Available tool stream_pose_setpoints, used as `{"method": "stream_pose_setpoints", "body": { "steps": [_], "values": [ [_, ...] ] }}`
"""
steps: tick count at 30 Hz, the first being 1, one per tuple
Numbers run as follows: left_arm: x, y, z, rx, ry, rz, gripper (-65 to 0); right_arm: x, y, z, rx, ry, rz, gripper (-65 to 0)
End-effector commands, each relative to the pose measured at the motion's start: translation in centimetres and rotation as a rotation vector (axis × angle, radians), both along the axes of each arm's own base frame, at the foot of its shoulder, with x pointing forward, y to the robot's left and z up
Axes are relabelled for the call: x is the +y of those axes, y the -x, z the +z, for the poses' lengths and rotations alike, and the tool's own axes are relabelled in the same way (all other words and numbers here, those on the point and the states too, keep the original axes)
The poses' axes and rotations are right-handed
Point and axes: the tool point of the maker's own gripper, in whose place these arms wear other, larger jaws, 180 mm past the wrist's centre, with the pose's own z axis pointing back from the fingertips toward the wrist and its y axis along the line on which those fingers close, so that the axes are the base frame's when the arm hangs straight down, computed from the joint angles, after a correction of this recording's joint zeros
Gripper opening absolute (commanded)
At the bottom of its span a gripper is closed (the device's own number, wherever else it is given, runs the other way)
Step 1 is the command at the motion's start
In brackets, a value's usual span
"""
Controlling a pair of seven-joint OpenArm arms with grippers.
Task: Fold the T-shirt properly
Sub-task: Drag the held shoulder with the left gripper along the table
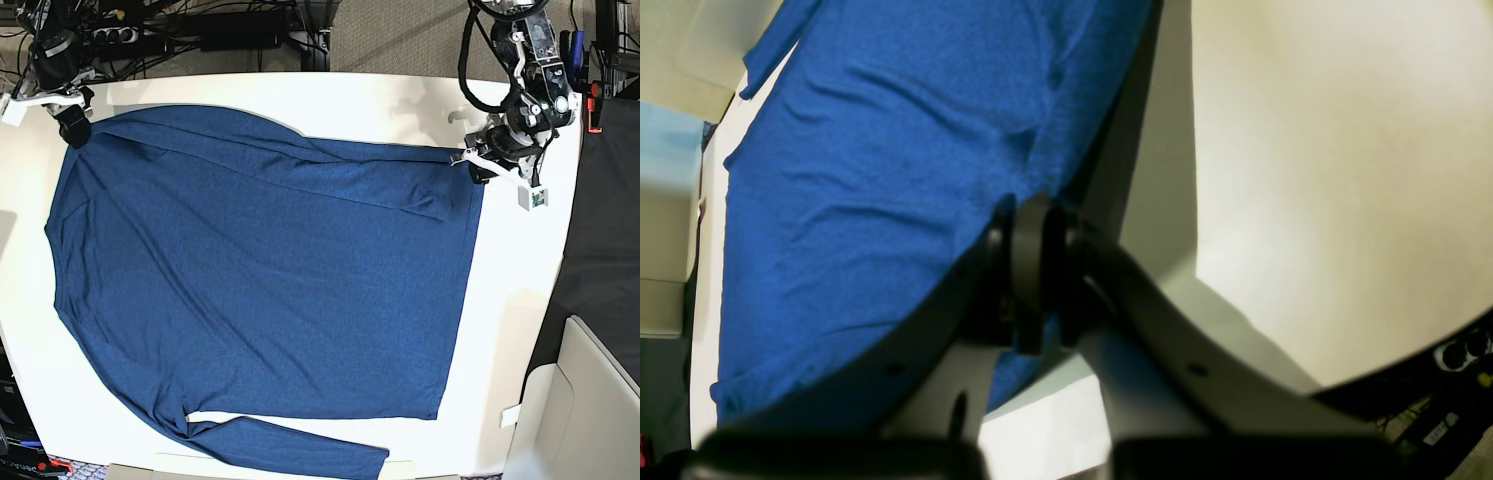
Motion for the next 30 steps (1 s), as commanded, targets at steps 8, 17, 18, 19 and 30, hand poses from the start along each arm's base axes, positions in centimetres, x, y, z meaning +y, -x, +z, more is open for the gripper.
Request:
{"method": "stream_pose_setpoints", "body": {
  "steps": [8, 17, 18, 19, 30],
  "values": [
    [-0.9, 0.1, -1.8, 0.032, 0.049, 0.01, -41.7, -0.3, -0.4, 1.2, -0.041, 0.015, 0.006, -64.8],
    [-2.3, 0.2, -2.2, 0.035, 0.089, 0.017, -41.9, -0.2, -0.4, 1.2, -0.041, 0.016, 0.007, -64.8],
    [-2.5, 0.2, -2.3, 0.035, 0.093, 0.018, -41.9, -0.2, -0.4, 1.2, -0.041, 0.016, 0.007, -64.8],
    [-2.5, 0.2, -2.1, 0.03, 0.096, 0.022, -41.9, -0.2, -0.4, 1.2, -0.043, 0.016, 0.007, -64.8],
    [-2.2, 0.1, -2.1, 0.03, 0.083, 0.014, -57.1, -0.3, -0.5, 1.2, -0.043, 0.016, 0.008, -64.8]
  ]
}}
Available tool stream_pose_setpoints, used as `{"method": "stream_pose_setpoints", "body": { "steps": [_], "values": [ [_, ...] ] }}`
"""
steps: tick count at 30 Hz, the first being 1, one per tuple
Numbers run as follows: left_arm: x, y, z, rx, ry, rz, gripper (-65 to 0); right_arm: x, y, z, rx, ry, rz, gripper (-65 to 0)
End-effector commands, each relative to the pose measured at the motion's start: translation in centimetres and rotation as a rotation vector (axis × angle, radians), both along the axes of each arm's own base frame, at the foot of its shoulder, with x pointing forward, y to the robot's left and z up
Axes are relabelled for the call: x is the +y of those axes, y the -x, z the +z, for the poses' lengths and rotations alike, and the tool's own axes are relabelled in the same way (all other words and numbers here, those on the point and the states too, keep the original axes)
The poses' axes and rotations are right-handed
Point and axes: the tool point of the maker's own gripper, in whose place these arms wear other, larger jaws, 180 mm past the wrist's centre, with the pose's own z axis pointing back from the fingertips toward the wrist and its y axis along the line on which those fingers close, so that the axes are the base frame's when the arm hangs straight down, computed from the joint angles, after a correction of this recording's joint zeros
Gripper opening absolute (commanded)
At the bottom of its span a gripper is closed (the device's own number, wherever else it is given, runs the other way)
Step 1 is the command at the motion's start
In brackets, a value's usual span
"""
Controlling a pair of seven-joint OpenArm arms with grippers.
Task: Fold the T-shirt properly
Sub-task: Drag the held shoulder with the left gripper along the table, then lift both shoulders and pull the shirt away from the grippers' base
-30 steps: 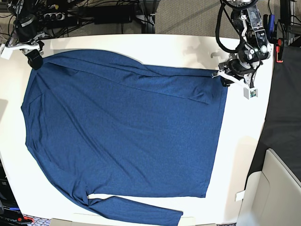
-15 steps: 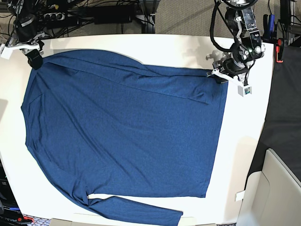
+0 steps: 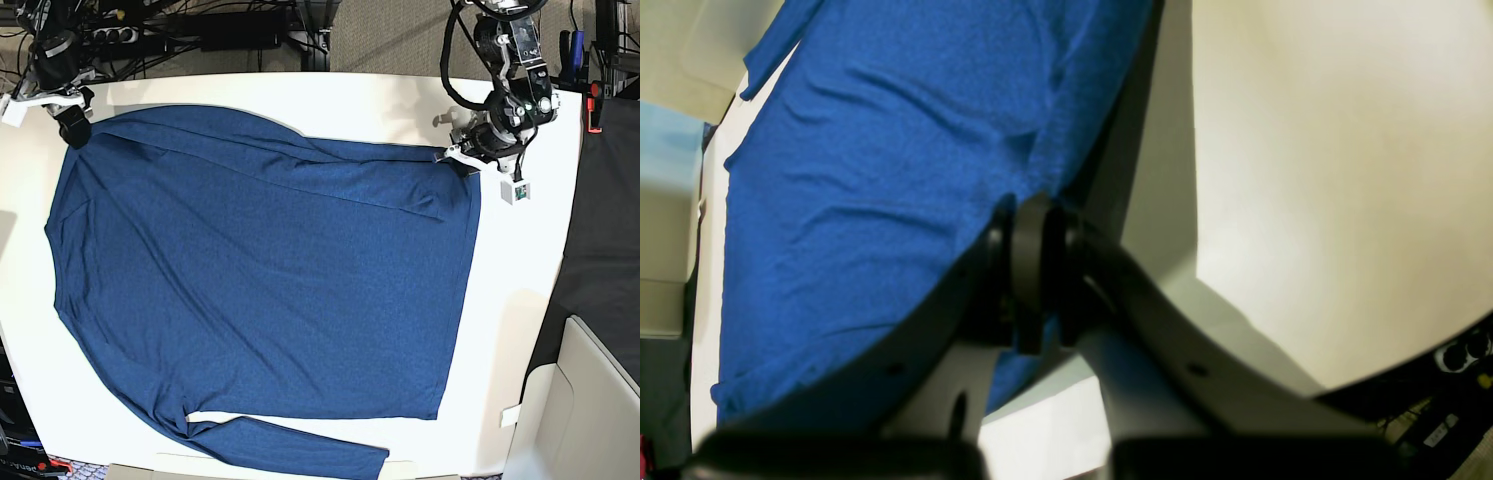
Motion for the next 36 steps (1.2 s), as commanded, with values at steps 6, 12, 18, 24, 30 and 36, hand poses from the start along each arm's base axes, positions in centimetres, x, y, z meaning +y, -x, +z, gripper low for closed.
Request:
{"method": "stream_pose_setpoints", "body": {
  "steps": [6, 12, 18, 24, 30, 36],
  "values": [
    [0.5, -0.3, 0.9, -0.023, -0.011, 0.003, -64.9, -1.0, -0.2, 1.7, -0.054, 0.012, -0.012, -64.8],
    [0.4, 0.9, 2.1, -0.041, -0.036, -0.012, -65.0, -2.3, 0.5, 2.5, -0.062, 0.017, -0.028, -64.8],
    [0.2, 3.0, 2.2, -0.022, -0.057, -0.046, -65.0, -2.2, 1.9, 2.1, -0.04, -0.017, -0.035, -64.8],
    [-0.4, 5.9, 2.1, 0.007, -0.083, -0.142, -65.0, -2.0, 3.6, 1.5, 0.0, -0.044, -0.04, -64.8],
    [1.4, 6.8, 2.1, 0.022, -0.108, -0.099, -65.0, -2.0, 4.1, 1.4, 0.007, -0.053, -0.041, -64.8],
    [1.4, 4.3, 3.7, -0.052, -0.118, -0.099, -65.0, -3.0, 0.8, 3.6, -0.085, -0.009, -0.023, -64.8]
  ]
}}
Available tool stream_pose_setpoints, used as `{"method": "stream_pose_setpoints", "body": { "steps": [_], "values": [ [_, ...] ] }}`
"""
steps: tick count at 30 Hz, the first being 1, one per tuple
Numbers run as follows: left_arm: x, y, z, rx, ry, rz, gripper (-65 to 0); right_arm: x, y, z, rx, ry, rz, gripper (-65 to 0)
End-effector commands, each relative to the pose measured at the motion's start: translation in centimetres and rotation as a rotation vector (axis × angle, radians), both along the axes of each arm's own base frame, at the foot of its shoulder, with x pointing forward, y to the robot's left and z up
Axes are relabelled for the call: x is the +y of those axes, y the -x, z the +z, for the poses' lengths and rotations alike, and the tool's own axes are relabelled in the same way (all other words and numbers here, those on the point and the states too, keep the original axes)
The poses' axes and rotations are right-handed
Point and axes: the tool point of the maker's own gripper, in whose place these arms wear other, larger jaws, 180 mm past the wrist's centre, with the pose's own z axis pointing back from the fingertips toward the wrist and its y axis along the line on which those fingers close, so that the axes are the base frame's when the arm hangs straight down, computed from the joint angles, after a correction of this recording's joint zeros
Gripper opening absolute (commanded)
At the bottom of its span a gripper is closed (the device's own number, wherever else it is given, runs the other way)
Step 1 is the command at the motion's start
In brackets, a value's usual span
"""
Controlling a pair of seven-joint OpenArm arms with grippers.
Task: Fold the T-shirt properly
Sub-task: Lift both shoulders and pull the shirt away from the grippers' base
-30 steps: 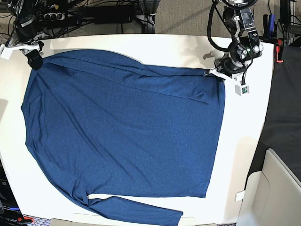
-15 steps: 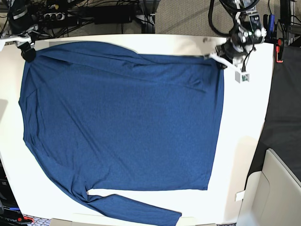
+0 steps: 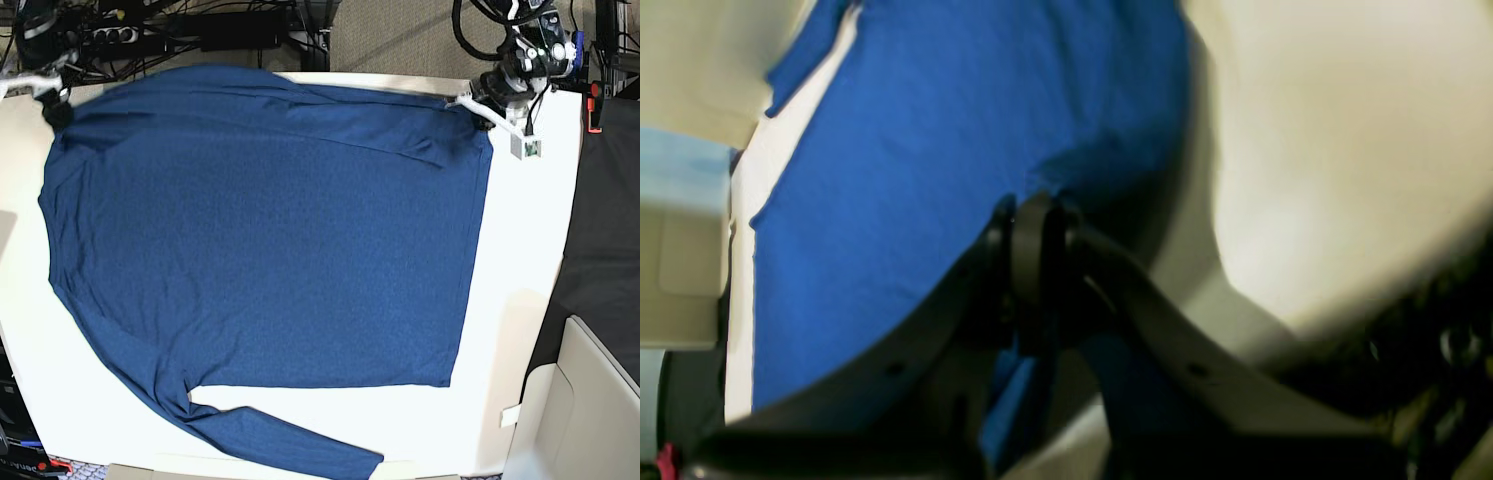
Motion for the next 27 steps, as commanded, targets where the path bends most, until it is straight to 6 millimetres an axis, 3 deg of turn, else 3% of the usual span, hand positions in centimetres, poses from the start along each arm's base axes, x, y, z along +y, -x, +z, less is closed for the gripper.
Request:
{"method": "stream_pose_setpoints", "body": {
  "steps": [1, 11, 19, 27],
  "values": [
    [0.2, -1.3, 1.5, -0.063, -0.016, -0.004, -65.0, -0.7, -1.1, 1.9, -0.063, 0.034, 0.004, -64.8],
    [0.0, -6.5, 4.7, -0.197, -0.007, -0.003, -65.0, -2.0, -6.1, 4.8, -0.151, 0.175, 0.03, -64.8],
    [-0.3, -10.6, 8.0, -0.286, 0.007, -0.013, -65.0, -3.2, -9.7, 2.6, -0.159, 0.095, 0.004, -64.8],
    [-0.9, -13.0, 8.3, -0.307, 0.052, -0.004, -65.0, -3.4, -13.3, 1.0, -0.178, -0.004, -0.026, -64.8]
  ]
}}
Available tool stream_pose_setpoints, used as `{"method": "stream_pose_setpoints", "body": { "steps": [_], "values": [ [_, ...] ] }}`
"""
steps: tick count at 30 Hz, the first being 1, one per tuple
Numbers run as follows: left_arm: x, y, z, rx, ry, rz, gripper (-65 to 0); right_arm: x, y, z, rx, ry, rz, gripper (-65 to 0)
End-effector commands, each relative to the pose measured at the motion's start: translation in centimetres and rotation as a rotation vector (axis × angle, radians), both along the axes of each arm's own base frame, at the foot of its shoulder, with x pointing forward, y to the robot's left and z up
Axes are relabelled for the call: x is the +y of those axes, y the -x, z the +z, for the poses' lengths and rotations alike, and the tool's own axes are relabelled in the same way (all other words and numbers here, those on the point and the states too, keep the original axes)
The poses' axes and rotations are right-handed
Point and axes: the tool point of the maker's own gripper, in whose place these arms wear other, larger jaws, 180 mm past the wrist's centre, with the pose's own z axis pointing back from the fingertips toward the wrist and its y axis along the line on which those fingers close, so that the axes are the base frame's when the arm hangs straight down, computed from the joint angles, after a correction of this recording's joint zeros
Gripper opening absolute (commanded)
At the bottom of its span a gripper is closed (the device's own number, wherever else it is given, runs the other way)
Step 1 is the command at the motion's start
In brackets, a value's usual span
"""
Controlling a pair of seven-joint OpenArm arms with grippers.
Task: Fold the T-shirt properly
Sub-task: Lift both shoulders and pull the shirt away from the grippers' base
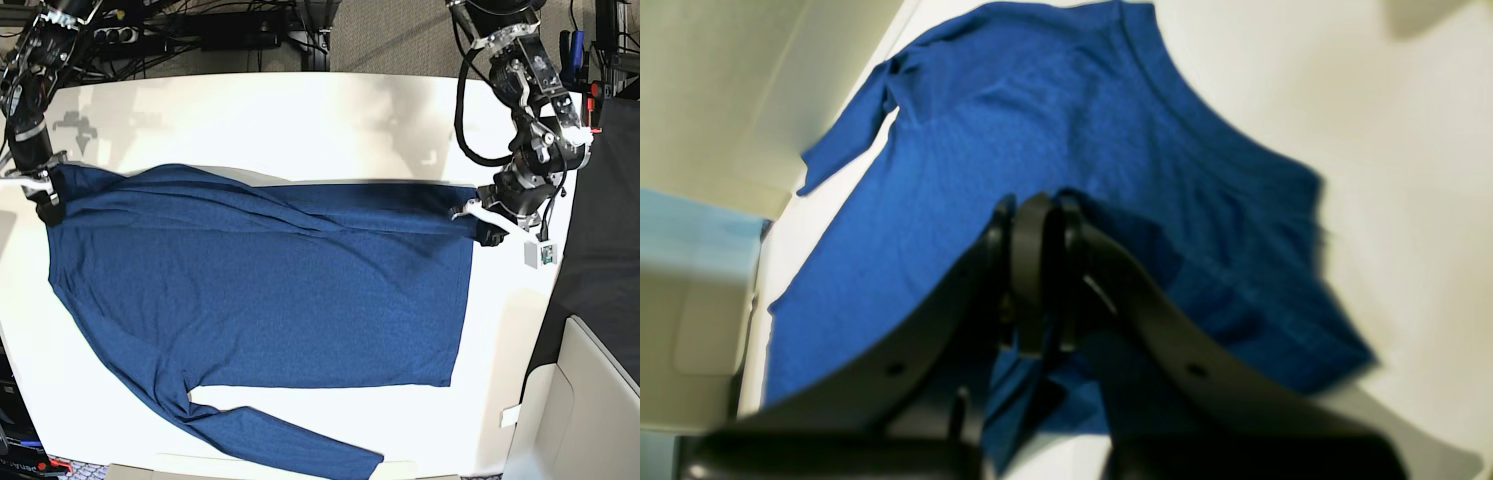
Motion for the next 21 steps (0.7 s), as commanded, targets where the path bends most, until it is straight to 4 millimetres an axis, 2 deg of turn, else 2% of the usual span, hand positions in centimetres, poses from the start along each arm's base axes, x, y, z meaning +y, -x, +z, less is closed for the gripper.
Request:
{"method": "stream_pose_setpoints", "body": {
  "steps": [1, 7, 12, 16, 21],
  "values": [
    [0.0, -0.9, 1.0, -0.038, 0.002, -0.002, -65.0, -0.6, -1.4, 2.2, -0.072, 0.02, -0.003, -64.8],
    [-0.4, -2.4, 0.4, -0.034, 0.045, 0.006, -65.0, -0.2, -4.5, 1.7, -0.093, -0.05, -0.005, -64.8],
    [-0.4, -3.6, 1.1, -0.055, 0.055, 0.006, -65.0, -0.4, -6.8, 1.1, -0.099, -0.116, -0.02, -64.7],
    [-0.5, -4.5, 2.0, -0.081, 0.059, 0.005, -65.0, -0.6, -7.5, 0.9, -0.099, -0.139, -0.03, -64.7],
    [-0.1, -5.1, 1.5, -0.104, 0.065, 0.027, -65.0, -1.3, -7.6, 0.9, -0.099, -0.138, -0.043, -64.7]
  ]
}}
